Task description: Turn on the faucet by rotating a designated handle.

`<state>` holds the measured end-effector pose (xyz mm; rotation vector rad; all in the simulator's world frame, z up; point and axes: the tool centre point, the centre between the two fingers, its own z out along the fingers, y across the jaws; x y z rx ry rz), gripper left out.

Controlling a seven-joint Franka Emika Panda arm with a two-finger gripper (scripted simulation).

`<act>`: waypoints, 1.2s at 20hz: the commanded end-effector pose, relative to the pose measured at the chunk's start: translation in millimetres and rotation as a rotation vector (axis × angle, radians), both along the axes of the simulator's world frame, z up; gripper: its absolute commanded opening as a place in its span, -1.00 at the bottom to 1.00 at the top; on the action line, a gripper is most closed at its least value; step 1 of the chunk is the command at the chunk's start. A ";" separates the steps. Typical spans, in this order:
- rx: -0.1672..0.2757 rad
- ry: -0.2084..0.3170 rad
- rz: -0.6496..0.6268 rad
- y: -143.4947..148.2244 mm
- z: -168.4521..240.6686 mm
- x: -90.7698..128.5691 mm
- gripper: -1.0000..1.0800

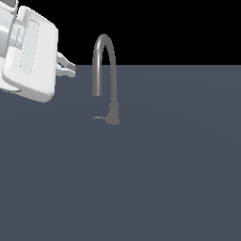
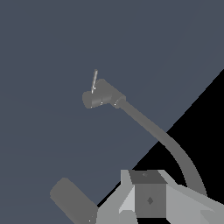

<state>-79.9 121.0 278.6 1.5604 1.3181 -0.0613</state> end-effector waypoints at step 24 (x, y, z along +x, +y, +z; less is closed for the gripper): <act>-0.412 0.011 0.405 2.4 -98.4 31.4 -1.00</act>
